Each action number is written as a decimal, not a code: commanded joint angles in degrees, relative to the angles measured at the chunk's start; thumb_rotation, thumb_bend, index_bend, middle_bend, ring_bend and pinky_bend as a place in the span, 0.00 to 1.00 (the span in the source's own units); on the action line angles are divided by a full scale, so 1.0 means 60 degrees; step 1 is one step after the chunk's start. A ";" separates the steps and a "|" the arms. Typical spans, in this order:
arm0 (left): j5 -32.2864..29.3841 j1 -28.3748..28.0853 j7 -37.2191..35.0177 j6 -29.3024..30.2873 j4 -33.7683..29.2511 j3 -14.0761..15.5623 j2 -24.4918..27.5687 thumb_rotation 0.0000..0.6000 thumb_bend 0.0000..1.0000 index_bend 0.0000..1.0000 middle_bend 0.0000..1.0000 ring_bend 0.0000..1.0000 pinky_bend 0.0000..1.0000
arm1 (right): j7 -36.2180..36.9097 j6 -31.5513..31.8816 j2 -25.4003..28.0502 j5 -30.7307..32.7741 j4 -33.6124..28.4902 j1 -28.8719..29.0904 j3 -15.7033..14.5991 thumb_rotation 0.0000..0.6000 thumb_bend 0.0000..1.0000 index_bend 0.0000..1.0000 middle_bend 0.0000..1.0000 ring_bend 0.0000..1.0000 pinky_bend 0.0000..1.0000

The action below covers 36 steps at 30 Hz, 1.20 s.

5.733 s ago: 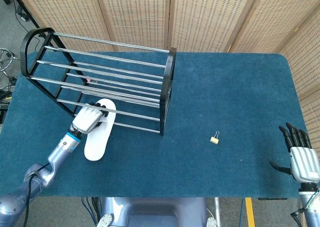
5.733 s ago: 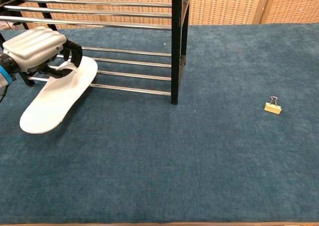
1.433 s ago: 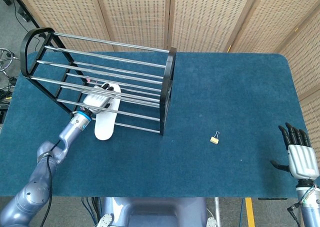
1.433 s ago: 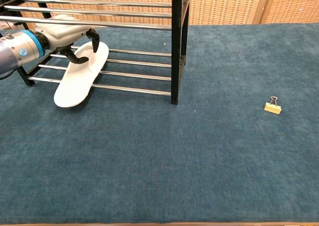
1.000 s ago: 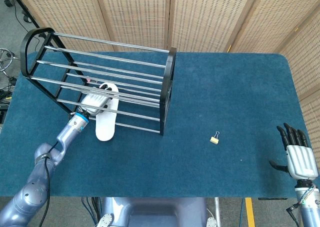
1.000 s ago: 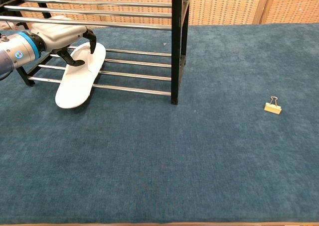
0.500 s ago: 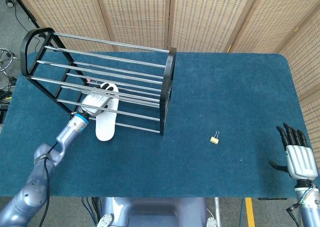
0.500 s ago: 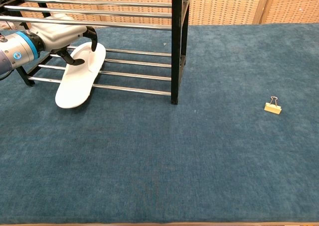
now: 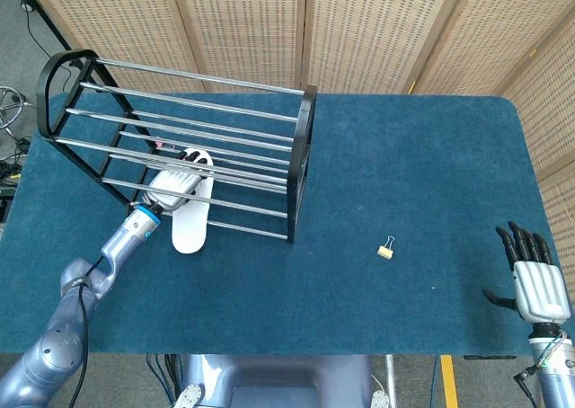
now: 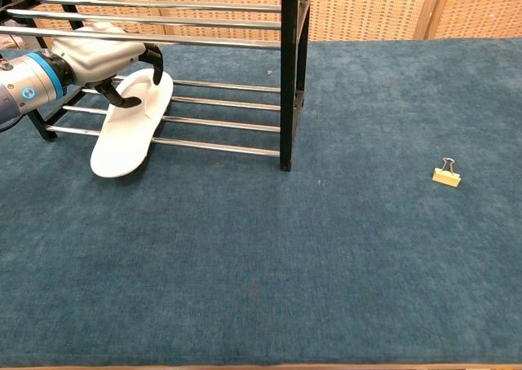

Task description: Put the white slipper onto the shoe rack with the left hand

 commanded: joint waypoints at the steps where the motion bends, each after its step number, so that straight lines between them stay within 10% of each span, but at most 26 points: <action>1: 0.0035 -0.0004 0.0029 0.0053 -0.0015 0.0031 -0.0004 1.00 0.28 0.44 0.30 0.19 0.29 | -0.0007 0.0005 0.0001 -0.0002 -0.0004 -0.0003 -0.0002 1.00 0.00 0.00 0.00 0.00 0.00; 36: 0.0491 -0.0129 0.0672 0.0605 -0.0177 0.0429 -0.0165 1.00 0.28 0.44 0.30 0.19 0.29 | 0.0054 0.0076 0.0105 0.0003 -0.0111 -0.0051 0.0013 1.00 0.00 0.00 0.00 0.00 0.00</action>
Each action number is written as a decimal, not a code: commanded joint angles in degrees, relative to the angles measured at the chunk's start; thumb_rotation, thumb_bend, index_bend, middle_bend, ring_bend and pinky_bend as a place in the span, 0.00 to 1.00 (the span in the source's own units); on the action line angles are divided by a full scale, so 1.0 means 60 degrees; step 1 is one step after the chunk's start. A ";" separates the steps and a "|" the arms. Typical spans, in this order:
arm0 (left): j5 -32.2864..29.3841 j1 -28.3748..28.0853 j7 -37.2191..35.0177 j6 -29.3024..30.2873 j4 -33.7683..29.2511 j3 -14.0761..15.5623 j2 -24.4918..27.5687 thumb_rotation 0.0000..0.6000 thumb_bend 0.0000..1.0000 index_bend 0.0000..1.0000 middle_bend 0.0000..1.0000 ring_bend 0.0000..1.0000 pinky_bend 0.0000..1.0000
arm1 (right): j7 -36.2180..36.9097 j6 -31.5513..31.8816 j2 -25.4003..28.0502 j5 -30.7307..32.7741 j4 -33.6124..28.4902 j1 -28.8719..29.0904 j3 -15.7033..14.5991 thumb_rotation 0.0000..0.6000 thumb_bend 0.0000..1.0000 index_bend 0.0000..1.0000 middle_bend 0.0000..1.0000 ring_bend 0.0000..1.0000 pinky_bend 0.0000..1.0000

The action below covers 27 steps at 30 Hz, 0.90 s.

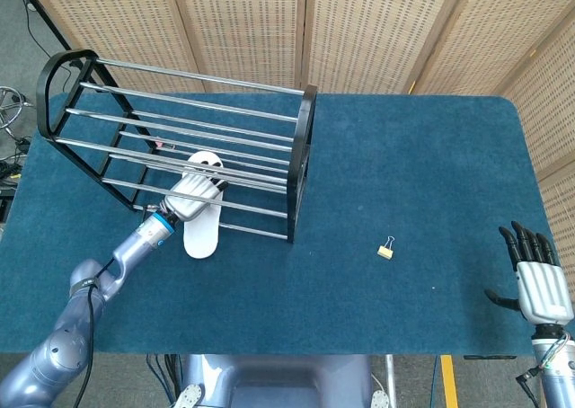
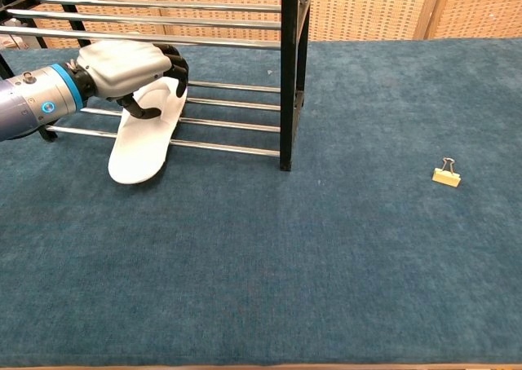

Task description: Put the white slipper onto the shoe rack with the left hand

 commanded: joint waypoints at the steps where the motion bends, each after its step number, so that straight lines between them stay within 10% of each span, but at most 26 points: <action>1: 0.0023 0.0022 0.0012 0.0069 -0.0017 0.0020 0.0032 1.00 0.28 0.44 0.30 0.19 0.29 | -0.0005 -0.0004 -0.0001 -0.0001 -0.0008 0.0002 -0.0001 1.00 0.00 0.00 0.00 0.00 0.00; 27: 0.0244 0.0082 0.0287 0.0598 -0.0197 0.0192 0.0213 1.00 0.28 0.44 0.30 0.19 0.29 | -0.0064 0.0042 0.0011 -0.0038 -0.0093 -0.0011 -0.0011 1.00 0.00 0.00 0.00 0.00 0.00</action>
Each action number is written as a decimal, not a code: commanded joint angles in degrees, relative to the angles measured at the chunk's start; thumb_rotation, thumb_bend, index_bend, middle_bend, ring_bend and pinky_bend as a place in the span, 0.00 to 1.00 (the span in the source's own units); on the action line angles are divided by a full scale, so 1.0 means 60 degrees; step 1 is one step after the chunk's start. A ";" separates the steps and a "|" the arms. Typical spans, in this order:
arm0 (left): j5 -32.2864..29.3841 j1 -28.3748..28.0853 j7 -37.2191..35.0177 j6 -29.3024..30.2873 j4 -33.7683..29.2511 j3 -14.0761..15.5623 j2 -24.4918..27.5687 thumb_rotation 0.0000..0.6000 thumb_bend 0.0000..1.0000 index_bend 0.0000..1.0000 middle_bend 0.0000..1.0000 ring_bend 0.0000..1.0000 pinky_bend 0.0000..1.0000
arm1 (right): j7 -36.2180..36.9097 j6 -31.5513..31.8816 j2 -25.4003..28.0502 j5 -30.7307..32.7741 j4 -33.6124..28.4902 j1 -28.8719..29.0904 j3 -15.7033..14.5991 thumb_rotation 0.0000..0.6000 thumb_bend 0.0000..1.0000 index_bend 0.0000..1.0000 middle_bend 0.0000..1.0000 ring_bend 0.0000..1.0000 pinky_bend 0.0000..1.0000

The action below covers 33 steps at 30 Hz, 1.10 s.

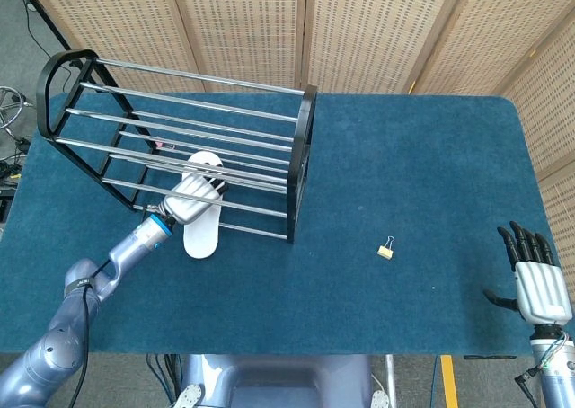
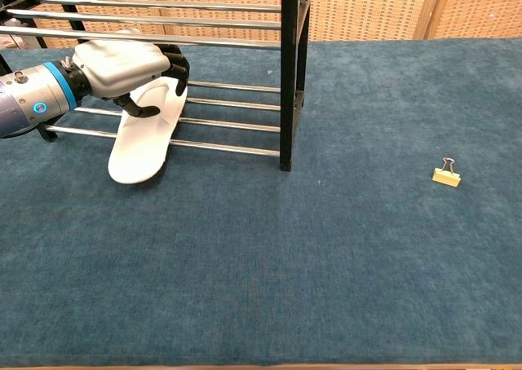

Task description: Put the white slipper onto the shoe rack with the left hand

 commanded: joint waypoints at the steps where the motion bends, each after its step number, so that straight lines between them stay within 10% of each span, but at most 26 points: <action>1: 0.0031 0.0004 0.0024 0.0056 -0.0021 0.0024 -0.0002 1.00 0.28 0.44 0.30 0.19 0.29 | 0.0001 0.0012 0.0006 -0.0008 -0.0010 -0.0006 -0.0003 1.00 0.00 0.00 0.00 0.00 0.00; 33: 0.0473 0.0271 -0.0112 0.1305 -0.0583 0.0339 0.0125 1.00 0.28 0.44 0.30 0.19 0.29 | 0.0059 0.0145 0.0094 -0.0093 -0.0121 -0.0066 -0.0004 1.00 0.00 0.00 0.00 0.00 0.00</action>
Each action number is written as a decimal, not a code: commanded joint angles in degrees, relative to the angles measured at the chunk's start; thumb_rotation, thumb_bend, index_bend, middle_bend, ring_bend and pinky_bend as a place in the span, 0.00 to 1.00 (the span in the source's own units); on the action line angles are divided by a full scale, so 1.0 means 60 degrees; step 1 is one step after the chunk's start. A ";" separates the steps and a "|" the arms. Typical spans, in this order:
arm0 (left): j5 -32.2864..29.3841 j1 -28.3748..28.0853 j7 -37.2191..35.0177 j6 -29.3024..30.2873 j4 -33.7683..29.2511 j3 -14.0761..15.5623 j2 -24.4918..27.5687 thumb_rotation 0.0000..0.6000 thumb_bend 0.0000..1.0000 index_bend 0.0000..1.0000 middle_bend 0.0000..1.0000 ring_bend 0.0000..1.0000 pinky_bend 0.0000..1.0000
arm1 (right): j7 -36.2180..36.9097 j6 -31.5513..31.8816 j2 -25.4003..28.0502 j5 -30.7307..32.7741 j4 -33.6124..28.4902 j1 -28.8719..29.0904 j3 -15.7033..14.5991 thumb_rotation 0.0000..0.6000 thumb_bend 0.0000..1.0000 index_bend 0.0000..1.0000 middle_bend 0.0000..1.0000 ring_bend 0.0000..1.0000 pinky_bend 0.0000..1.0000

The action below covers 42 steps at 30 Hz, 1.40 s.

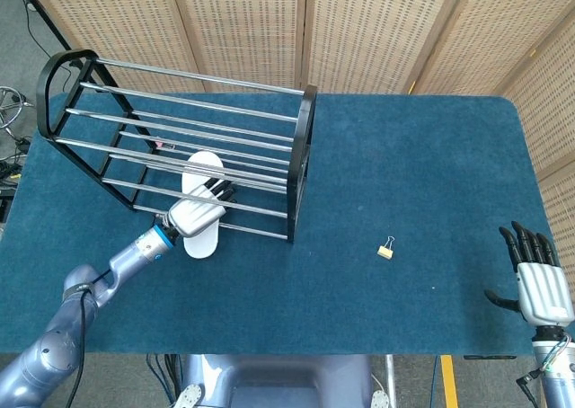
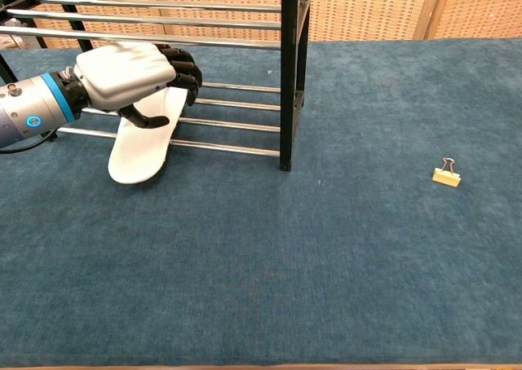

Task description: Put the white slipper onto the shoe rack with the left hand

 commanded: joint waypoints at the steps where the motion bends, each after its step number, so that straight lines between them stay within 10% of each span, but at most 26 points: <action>1: 0.0075 0.0036 -0.0058 0.0176 -0.0118 0.0049 0.0032 1.00 0.28 0.44 0.30 0.19 0.29 | 0.0003 0.0009 0.0005 -0.0006 -0.0008 -0.0003 0.0001 1.00 0.00 0.00 0.00 0.00 0.00; 27: 0.0698 0.1539 -0.0744 0.2573 -0.2557 0.0618 0.1244 1.00 0.24 0.43 0.29 0.18 0.29 | 0.0024 0.0234 0.0099 -0.0305 -0.0254 -0.0076 -0.0081 1.00 0.00 0.00 0.00 0.00 0.00; 36: 0.0469 0.3098 -0.0434 0.3635 -0.4995 0.0816 0.2747 1.00 0.03 0.15 0.06 0.01 0.10 | 0.0167 0.0490 0.0278 -0.0656 -0.0490 -0.0153 -0.0160 1.00 0.00 0.00 0.00 0.00 0.00; 42: -0.0255 0.3944 0.1214 0.2888 -0.8910 0.1189 0.5027 1.00 0.00 0.00 0.00 0.00 0.00 | 0.0298 0.0532 0.0517 -0.0708 -0.0778 -0.0233 -0.0219 1.00 0.00 0.00 0.00 0.00 0.00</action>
